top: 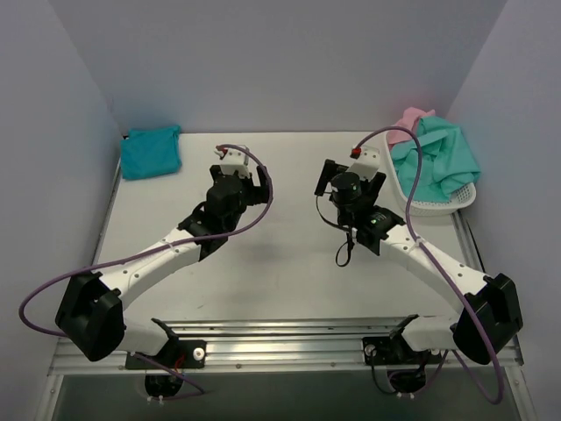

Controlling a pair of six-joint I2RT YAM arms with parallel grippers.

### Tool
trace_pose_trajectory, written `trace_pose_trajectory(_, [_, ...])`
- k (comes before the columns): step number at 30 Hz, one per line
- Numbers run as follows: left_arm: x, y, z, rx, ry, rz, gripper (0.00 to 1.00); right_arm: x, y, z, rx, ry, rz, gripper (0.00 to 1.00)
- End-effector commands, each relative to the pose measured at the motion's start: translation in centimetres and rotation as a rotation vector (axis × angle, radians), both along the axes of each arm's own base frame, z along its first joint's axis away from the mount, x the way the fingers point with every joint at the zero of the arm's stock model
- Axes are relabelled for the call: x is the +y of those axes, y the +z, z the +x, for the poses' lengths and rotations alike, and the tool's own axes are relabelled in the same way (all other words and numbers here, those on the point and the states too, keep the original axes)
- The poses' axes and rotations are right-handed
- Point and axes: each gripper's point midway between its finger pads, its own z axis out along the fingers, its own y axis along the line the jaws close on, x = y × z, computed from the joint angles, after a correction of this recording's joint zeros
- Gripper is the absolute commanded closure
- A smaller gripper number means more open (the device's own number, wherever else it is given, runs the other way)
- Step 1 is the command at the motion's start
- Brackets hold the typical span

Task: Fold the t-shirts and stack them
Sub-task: Grab the tshirt from the pile

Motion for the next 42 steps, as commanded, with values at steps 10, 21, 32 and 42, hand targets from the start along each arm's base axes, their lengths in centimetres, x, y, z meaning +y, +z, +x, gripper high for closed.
trace_pose_trajectory(10, [-0.1,1.4,1.0,-0.014,0.035,0.023,0.06,-5.6,2.4,2.5,0.006,-0.195,-0.100,0.00])
trace_pose_trajectory(21, [0.5,-0.7,0.5,-0.011,0.045,0.024,0.06,-19.2,1.0,9.1,0.114,-0.458,-0.051,0.00])
trace_pose_trajectory(32, [-0.4,-3.8,0.9,0.023,0.020,0.030,0.06,-22.4,-5.6,16.3,0.192,-0.532,-0.059,0.00])
trace_pose_trajectory(42, [-1.5,-4.6,0.7,0.030,-0.036,-0.009,0.06,-28.1,-6.6,19.4,0.172,-0.634,-0.070,0.01])
